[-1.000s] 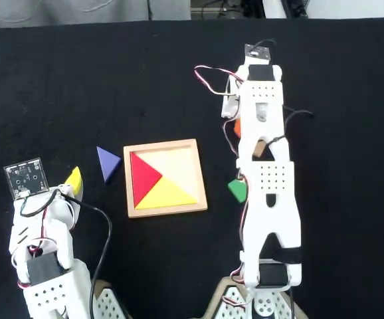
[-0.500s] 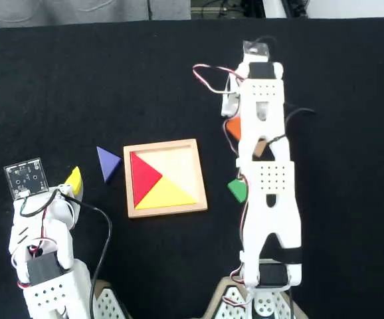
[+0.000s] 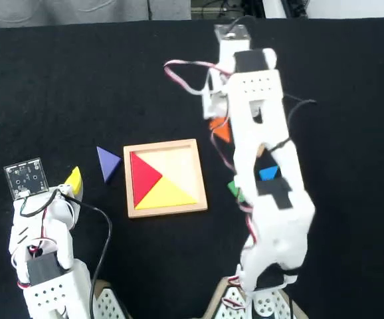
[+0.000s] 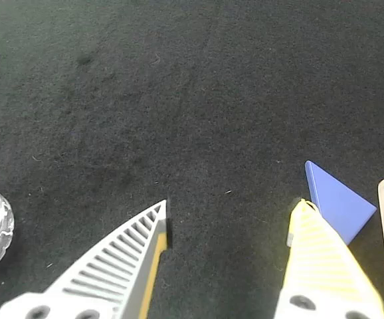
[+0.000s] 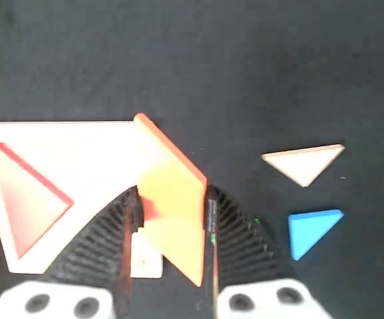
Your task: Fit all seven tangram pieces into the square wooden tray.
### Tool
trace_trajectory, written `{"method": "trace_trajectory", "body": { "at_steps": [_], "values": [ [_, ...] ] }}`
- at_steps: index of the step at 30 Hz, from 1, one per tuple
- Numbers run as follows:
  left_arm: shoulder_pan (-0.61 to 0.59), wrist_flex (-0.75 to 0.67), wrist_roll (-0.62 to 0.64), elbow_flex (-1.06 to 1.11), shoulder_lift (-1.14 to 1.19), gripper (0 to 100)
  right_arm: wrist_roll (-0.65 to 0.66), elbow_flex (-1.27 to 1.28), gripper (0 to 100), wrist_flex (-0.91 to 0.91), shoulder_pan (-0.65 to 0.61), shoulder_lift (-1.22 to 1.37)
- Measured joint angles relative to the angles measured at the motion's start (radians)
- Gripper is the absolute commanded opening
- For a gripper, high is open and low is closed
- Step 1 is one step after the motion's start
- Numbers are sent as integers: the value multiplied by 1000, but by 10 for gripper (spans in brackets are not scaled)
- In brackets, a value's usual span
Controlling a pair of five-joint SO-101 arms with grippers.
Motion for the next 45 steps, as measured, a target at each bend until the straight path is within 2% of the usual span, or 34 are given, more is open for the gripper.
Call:
{"method": "trace_trajectory", "body": {
  "at_steps": [9, 16, 31, 45],
  "values": [
    [0, 0, 0, 0, 0, 288, 32, 574, 11, -299, -129, -272],
    [0, 0, 0, 0, 0, 288, 34, 862, 38, -552, -137, -325],
    [0, 0, 0, 0, 0, 288, 31, 931, 39, -582, -232, -327],
    [0, 0, 0, 0, 0, 288, -195, 957, 40, -621, -235, -327]
  ]
}}
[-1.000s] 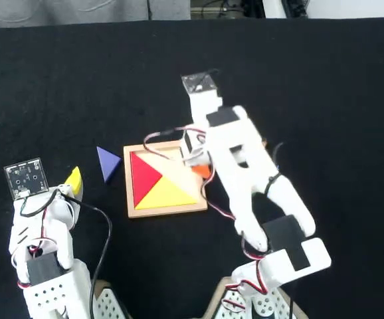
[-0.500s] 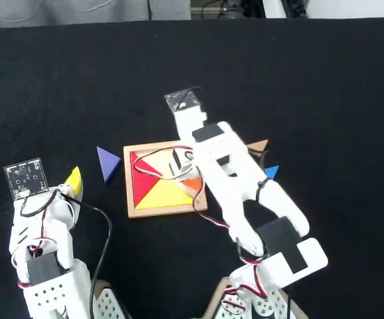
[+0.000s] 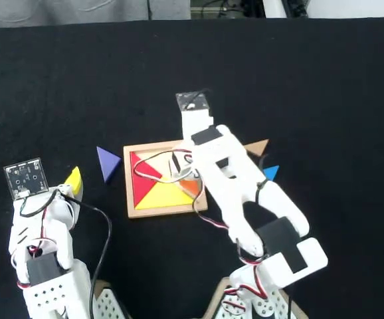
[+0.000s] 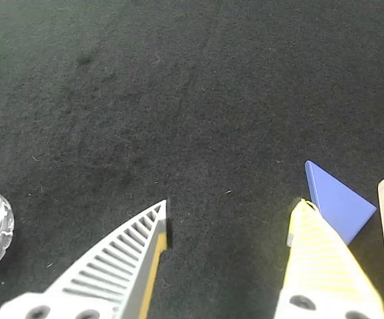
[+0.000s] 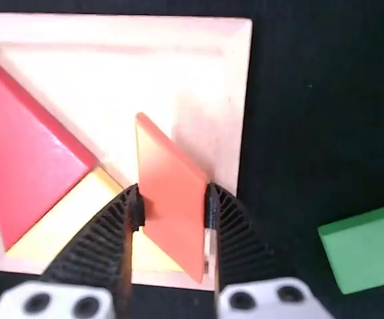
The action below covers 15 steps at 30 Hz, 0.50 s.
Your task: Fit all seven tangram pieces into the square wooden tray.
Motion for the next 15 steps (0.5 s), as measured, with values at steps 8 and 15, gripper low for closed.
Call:
{"method": "trace_trajectory", "body": {
  "at_steps": [8, 15],
  "values": [
    [0, 0, 0, 0, 0, 288, 20, -2, 40, -11, -5, 68],
    [0, 0, 0, 0, 0, 288, 51, -46, 41, 77, -5, 69]
  ]
}}
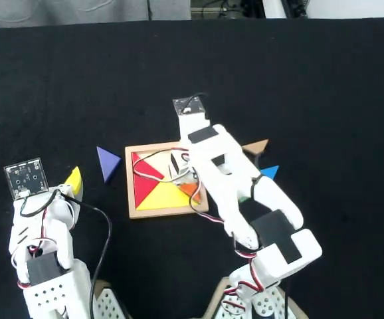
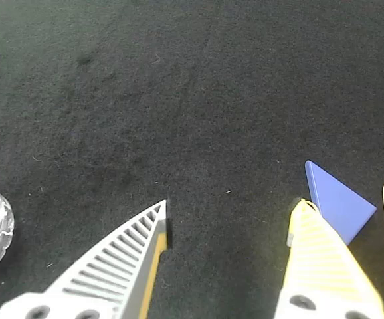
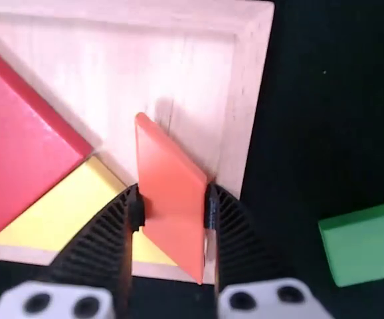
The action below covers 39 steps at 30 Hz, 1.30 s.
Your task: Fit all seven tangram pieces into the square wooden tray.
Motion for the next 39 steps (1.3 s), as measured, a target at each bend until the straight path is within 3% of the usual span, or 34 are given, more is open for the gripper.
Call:
{"method": "trace_trajectory", "body": {
  "at_steps": [4, 9, 25, 31, 39],
  "values": [
    [0, 0, 0, 0, 0, 288, 0, -15, 44, 31, 0, 0],
    [0, 0, 0, 0, 0, 288, 2, -15, 134, 31, 0, 0],
    [0, 0, 0, 0, 0, 288, 61, -15, 139, 37, -8, 0],
    [0, 0, 0, 0, 0, 288, 61, -15, 229, 37, -54, 0],
    [0, 0, 0, 0, 0, 288, 61, -15, 230, 37, -55, 0]
  ]
}}
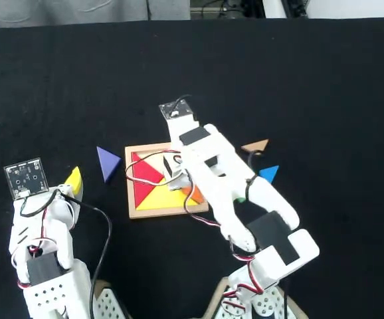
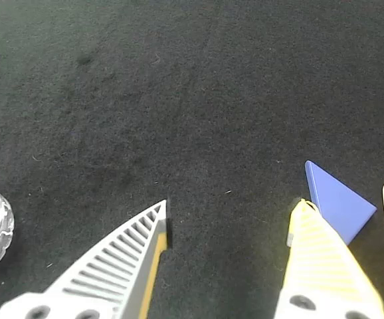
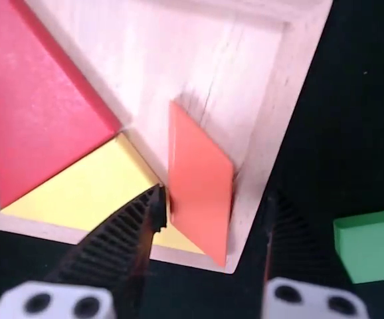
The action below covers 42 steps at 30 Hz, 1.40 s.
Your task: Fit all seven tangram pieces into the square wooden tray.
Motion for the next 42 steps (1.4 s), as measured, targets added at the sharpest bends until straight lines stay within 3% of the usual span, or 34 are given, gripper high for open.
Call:
{"method": "trace_trajectory", "body": {
  "at_steps": [5, 10, 19, 27, 42],
  "values": [
    [0, 0, 0, 0, 0, 288, 0, -35, 212, 40, 2, -41],
    [0, 0, 0, 0, 0, 288, 57, -40, 7, 35, 2, -170],
    [0, 0, 0, 0, 0, 288, 104, 11, 11, -140, 2, -124],
    [0, 0, 0, 0, 0, 288, 104, -37, 11, -143, 2, 58],
    [0, 0, 0, 0, 0, 288, 104, -147, 11, -71, 66, 72]
  ]
}}
